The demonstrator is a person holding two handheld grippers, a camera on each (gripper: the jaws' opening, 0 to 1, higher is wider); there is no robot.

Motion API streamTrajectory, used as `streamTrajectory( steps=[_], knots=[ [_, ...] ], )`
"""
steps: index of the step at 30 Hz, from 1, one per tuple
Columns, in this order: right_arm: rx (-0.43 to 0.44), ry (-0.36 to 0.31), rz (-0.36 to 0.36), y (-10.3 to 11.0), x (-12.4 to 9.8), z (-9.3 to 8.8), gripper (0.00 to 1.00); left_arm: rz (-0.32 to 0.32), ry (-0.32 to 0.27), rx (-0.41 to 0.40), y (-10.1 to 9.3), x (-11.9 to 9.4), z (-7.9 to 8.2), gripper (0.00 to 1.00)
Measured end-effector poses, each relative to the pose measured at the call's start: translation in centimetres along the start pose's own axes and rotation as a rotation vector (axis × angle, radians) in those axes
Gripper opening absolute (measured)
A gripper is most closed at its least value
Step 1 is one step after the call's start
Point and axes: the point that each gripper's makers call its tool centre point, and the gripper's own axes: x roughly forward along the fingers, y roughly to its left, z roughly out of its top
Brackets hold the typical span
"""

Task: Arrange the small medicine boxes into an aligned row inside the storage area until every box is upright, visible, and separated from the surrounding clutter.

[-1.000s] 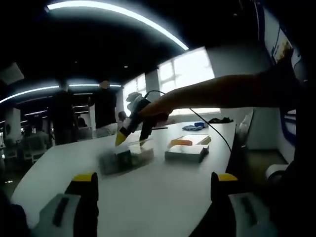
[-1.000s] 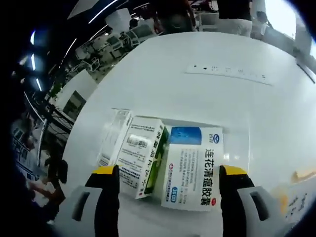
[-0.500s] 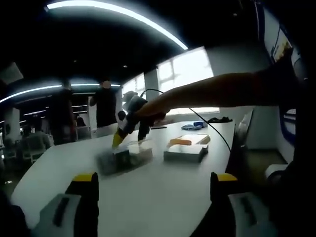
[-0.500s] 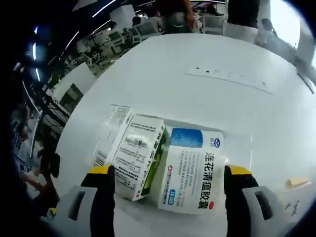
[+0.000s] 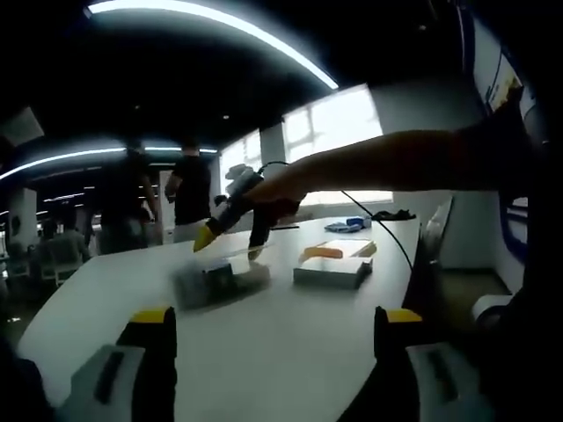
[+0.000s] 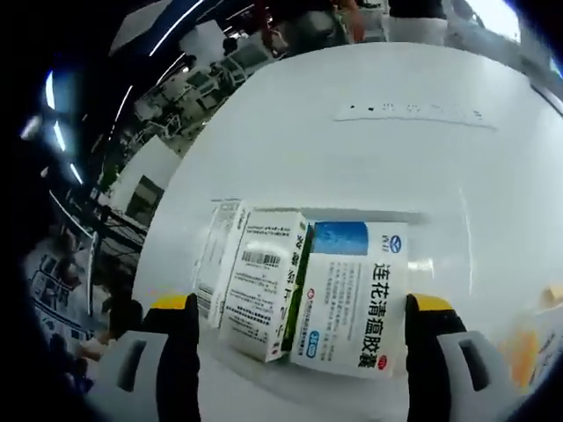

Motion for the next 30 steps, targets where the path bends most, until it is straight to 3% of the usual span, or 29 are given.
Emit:
streamTrajectory(
  steps=[12, 17, 18, 20, 24, 28, 30],
  knots=[
    [0.018, -0.024, 0.063, 0.0, -0.6, 0.4, 0.94, 0.003, 0.006, 0.013, -0.2, -0.2, 0.1, 0.93],
    [-0.141, -0.179, 0.115, 1.5, -2.7, 2.6, 0.95, 0.02, 0.003, 0.022, 0.4, -0.9, 0.6, 0.93],
    [-0.138, -0.191, 0.124, 1.5, -3.0, 2.7, 0.95, 0.025, 0.006, 0.024, 0.6, -1.0, 0.6, 0.93],
    [-0.142, -0.28, 0.138, 1.0, -3.8, 3.6, 1.0, 0.037, 0.013, 0.029, 1.0, -1.2, 0.6, 0.93],
    [-0.218, -0.438, 0.135, -0.1, -5.8, 4.2, 1.0, 0.048, 0.004, 0.028, 1.4, -1.7, 1.1, 0.93],
    [-0.304, -0.453, 0.096, -1.5, -6.5, 2.8, 1.0, 0.051, 0.003, 0.014, 1.5, -1.8, 1.3, 0.93],
    [-0.354, -0.417, 0.085, -2.0, -6.7, 1.7, 1.0, 0.055, 0.005, 0.02, 1.6, -1.9, 1.3, 0.93]
  ],
)
